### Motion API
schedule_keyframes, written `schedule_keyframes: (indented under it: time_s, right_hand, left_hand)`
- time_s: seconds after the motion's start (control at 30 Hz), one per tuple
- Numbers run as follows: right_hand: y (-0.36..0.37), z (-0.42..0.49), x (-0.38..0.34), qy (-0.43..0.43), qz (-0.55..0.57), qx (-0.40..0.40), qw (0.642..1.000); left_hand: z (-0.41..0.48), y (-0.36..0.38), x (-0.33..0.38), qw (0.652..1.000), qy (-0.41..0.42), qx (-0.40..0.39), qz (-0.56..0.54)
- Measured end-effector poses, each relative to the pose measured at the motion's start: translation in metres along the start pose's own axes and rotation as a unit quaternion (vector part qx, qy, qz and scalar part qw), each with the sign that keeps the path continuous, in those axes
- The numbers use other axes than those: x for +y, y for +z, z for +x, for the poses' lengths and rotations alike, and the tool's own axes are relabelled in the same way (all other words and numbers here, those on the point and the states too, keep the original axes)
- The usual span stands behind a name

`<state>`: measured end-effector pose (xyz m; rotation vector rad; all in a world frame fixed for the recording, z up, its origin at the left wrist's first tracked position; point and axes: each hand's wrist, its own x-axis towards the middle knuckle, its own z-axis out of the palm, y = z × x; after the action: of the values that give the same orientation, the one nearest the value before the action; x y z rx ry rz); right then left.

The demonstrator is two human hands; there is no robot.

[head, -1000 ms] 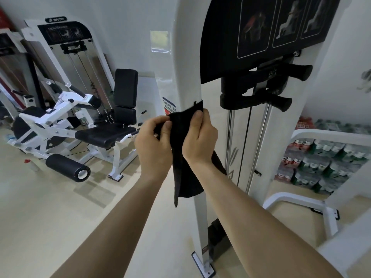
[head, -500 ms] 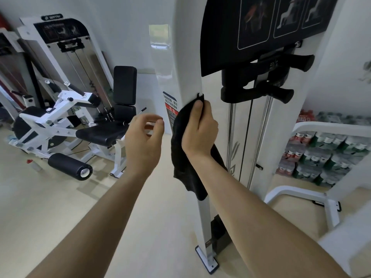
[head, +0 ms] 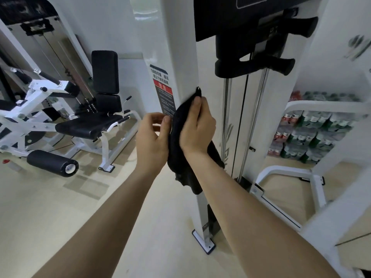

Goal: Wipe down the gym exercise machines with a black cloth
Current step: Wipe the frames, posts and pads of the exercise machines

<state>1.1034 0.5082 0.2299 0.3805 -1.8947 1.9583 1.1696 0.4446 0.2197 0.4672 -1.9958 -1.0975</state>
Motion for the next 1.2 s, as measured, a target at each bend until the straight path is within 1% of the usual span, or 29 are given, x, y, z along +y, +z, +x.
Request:
schedule_keyframes:
  time_s: [0.17, 0.27, 0.53, 0.67, 0.93, 1.1, 1.2]
  right_hand:
    - [0.001, -0.029, 0.060, 0.007, -0.003, 0.030, 1.000]
    - [0.000, -0.051, 0.100, 0.012, -0.008, 0.031, 0.999]
    - [-0.001, -0.088, 0.170, -0.056, -0.029, 0.038, 0.997]
    - [-0.005, -0.112, 0.215, -0.089, -0.040, 0.029, 0.995]
    - [-0.012, -0.155, 0.304, -0.111, -0.034, 0.011, 0.993]
    - [-0.017, -0.187, 0.365, -0.112, -0.036, 0.006, 0.993]
    - [-0.025, -0.211, 0.402, -0.097, -0.045, -0.010, 0.994]
  left_hand:
    - [-0.025, 0.022, -0.053, 1.000, -0.003, -0.022, -0.021]
    - [-0.046, 0.035, -0.087, 0.999, -0.012, -0.033, -0.040]
    - [-0.091, 0.063, -0.171, 0.998, 0.004, -0.026, -0.057]
    - [-0.114, 0.082, -0.210, 0.998, 0.017, -0.009, -0.059]
    - [-0.142, 0.102, -0.281, 0.997, 0.061, 0.018, -0.043]
    - [-0.170, 0.120, -0.327, 0.996, 0.081, 0.018, -0.040]
    - [-0.190, 0.131, -0.354, 0.996, 0.084, -0.001, -0.037]
